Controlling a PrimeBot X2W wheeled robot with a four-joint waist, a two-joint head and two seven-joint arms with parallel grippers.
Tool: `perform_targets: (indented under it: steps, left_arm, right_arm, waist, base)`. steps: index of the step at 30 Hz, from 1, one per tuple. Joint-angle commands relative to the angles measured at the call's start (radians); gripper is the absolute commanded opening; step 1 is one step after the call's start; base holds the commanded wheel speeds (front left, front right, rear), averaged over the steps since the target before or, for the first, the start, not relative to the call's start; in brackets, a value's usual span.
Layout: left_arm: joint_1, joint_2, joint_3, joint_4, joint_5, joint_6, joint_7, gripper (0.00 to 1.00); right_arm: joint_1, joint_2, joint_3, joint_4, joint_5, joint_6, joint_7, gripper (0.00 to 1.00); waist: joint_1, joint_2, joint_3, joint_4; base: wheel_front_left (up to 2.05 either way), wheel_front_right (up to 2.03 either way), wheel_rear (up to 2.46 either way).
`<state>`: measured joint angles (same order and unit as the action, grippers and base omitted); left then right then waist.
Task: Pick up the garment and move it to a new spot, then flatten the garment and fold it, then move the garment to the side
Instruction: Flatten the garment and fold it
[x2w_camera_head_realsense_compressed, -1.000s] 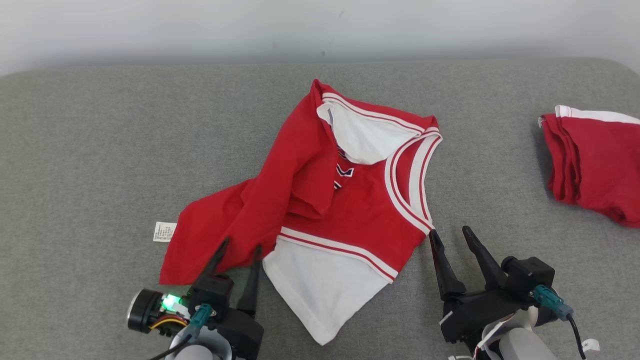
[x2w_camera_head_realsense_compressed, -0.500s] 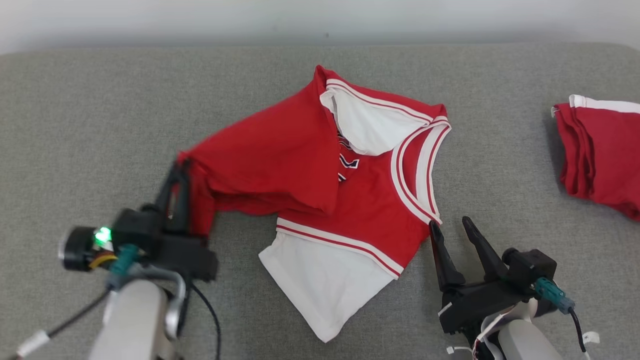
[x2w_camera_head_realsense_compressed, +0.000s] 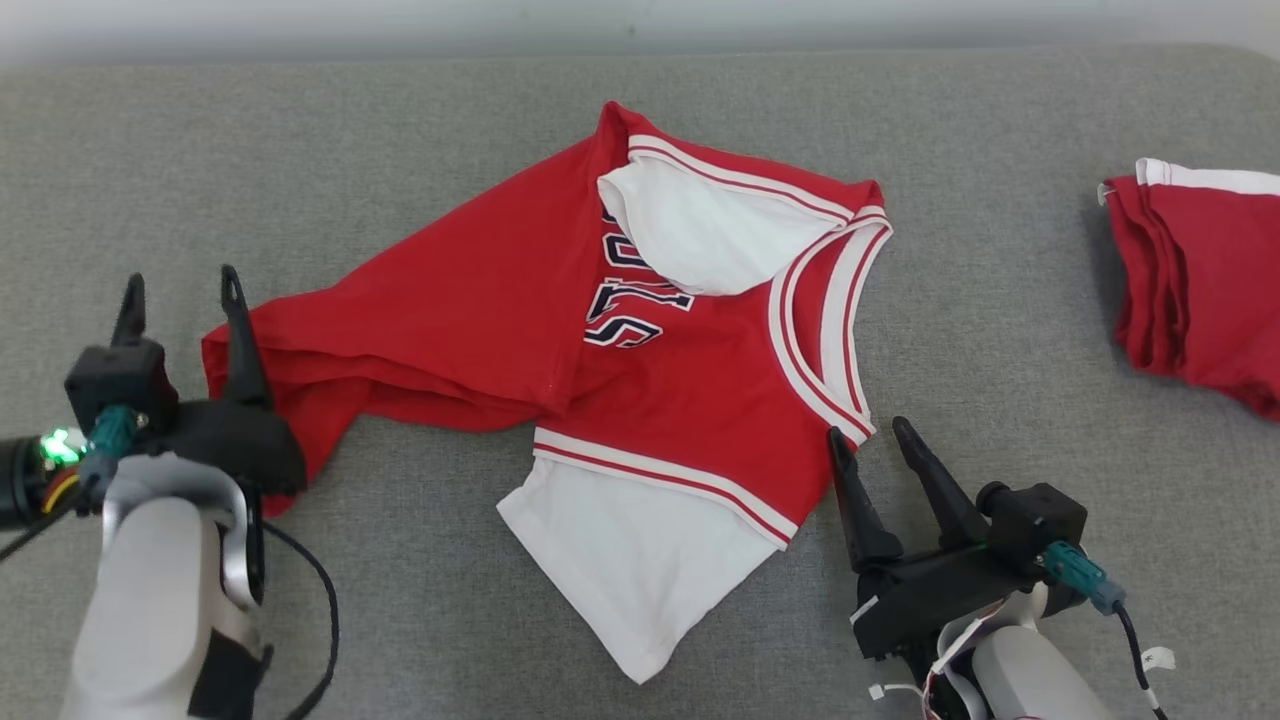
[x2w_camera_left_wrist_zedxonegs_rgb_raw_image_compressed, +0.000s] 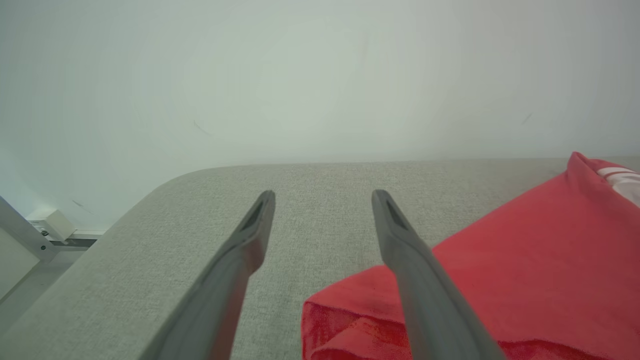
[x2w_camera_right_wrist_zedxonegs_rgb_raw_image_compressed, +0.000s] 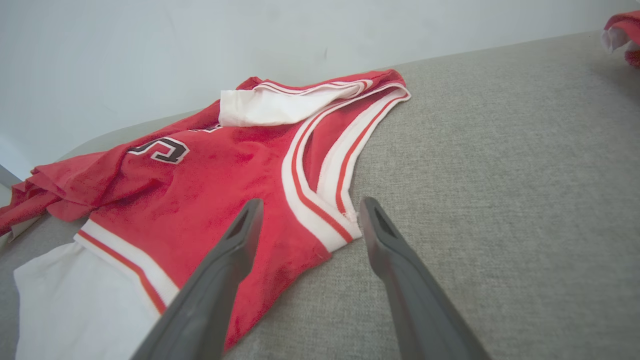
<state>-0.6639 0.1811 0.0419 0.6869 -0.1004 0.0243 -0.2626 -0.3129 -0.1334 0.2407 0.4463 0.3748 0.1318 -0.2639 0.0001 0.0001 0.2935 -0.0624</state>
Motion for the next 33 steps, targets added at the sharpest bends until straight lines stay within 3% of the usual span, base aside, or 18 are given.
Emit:
perform_targets:
  steps: [1,8,15,26,33]
  left_arm:
    - [0.038,-0.008,0.008,-0.02,0.0,0.001,-0.003,1.0]
    - [0.218,-0.08,0.027,-0.142,0.0,-0.016,-0.003,1.0]
    - [0.367,-0.119,0.009,-0.154,0.003,-0.047,-0.003,1.0]
    - [0.494,-0.131,-0.054,-0.182,-0.068,-0.034,-0.003,1.0]
    - [0.492,-0.131,-0.07,-0.18,-0.077,-0.026,-0.003,1.0]
  right_arm:
    - [0.001,0.003,0.006,-0.006,0.004,-0.002,0.0,1.0]
    - [0.053,0.004,0.115,-0.026,0.009,-0.002,0.0,1.0]
    - [0.104,-0.008,0.279,-0.001,0.037,-0.002,0.0,1.0]
    - [0.118,-0.053,0.474,0.031,0.03,-0.002,0.0,1.0]
    - [0.098,-0.082,0.51,0.093,0.006,-0.002,0.0,1.0]
  waist:
    - [-0.0001,-0.0001,-0.01,0.01]
    - [-0.0001,-0.0001,-0.072,0.044]
    - [-0.0001,-0.0001,-0.135,0.066]
    - [-0.0001,-0.0001,-0.174,0.088]
    - [-0.0001,-0.0001,-0.169,0.097]
  base:
    - [0.0,0.0,0.0]
    - [0.0,0.0,0.0]
    - [0.0,0.0,0.0]
    - [0.0,0.0,0.0]
    - [0.0,0.0,0.0]
